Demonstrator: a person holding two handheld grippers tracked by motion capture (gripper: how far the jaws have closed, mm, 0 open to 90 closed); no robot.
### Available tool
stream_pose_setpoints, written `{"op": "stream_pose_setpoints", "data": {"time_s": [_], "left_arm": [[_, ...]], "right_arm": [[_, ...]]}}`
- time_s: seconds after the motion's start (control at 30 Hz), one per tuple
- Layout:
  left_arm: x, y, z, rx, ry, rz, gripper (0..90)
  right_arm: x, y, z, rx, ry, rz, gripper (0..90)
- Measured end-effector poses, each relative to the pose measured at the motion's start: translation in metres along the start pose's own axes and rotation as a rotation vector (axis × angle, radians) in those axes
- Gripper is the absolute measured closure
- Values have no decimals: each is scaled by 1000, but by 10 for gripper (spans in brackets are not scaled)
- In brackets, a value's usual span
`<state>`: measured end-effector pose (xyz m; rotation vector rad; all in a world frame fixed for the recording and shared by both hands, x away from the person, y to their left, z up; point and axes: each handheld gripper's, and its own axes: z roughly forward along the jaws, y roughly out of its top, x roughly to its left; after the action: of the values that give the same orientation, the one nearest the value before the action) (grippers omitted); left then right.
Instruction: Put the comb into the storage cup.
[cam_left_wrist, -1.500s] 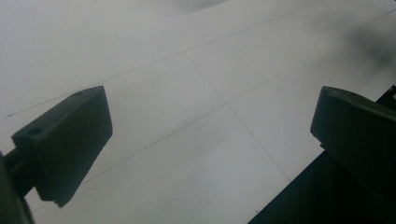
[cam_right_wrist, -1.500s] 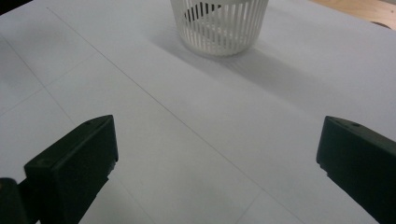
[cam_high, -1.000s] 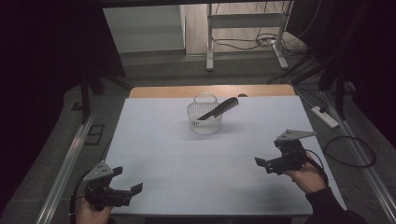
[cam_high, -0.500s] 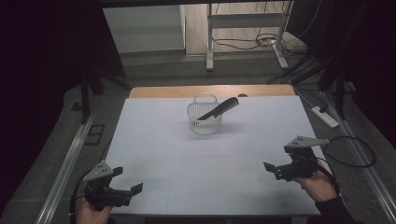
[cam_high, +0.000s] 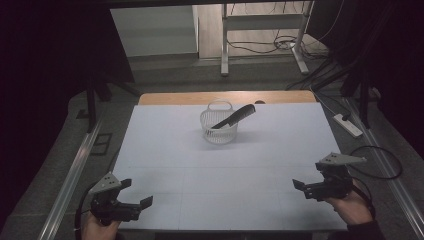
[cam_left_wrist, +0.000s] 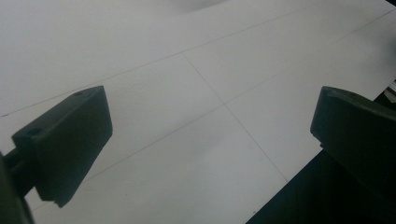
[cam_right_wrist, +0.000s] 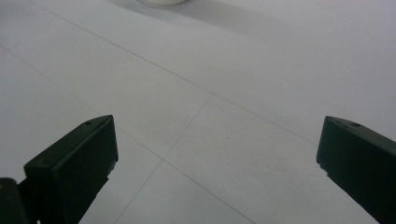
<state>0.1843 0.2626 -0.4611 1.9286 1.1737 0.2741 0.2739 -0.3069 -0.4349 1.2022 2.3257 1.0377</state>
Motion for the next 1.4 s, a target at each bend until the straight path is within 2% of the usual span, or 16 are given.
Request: {"op": "stream_pose_setpoints", "data": {"time_s": [0.4,0.8,1.4], "left_arm": [[0,0,0,-1,-1,4,0],[-1,0,-1,-9,10,7,0],[-1,-1,-1,-1,29,15,0]], "right_arm": [[-3,-16,-13,13,-34,31,0],[-4,-30,-23,41,-68,41,0],[-3,-41,-33,81,-99,65,0]]}}
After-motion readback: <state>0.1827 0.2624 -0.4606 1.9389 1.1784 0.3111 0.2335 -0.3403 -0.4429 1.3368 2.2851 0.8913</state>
